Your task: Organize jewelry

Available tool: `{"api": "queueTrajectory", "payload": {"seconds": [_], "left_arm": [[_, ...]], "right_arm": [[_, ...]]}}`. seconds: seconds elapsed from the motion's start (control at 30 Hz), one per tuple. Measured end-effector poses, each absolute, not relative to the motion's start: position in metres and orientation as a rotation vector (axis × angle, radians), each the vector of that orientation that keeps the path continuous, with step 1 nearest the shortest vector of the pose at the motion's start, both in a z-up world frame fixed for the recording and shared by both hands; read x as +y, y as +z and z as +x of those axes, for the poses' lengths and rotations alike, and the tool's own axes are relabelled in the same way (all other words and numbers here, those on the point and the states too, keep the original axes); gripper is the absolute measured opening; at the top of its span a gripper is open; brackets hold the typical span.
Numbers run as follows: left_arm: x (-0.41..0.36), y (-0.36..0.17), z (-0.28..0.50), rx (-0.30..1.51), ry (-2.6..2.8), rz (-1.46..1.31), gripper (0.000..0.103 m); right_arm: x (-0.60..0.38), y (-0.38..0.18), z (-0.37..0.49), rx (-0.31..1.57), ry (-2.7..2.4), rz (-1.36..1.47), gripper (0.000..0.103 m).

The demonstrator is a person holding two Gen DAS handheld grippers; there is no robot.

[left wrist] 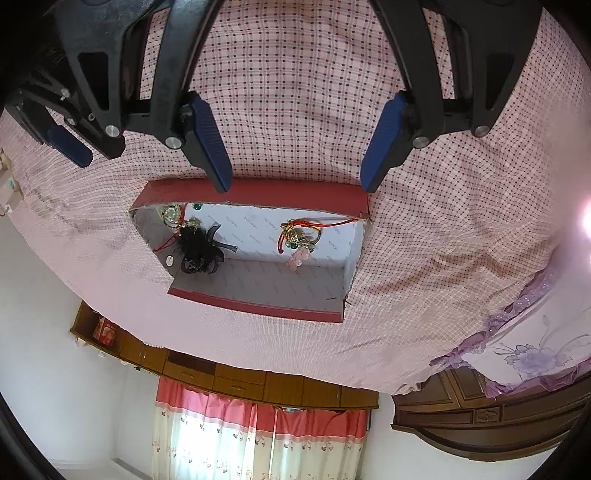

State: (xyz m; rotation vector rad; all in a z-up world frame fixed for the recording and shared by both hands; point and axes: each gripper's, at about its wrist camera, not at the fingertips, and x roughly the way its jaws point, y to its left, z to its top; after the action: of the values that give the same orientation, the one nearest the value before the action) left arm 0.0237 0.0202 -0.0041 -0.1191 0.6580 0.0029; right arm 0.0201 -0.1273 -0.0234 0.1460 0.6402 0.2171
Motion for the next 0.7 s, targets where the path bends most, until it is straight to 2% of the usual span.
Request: {"api": "queueTrajectory", "payload": {"seconds": [0.7], "left_arm": [[0.0186,-0.006,0.0236,0.662,0.003,-0.115,0.064]], "right_arm": [[-0.1299,-0.0241,0.0215,0.64,0.216,0.151,0.072]]}}
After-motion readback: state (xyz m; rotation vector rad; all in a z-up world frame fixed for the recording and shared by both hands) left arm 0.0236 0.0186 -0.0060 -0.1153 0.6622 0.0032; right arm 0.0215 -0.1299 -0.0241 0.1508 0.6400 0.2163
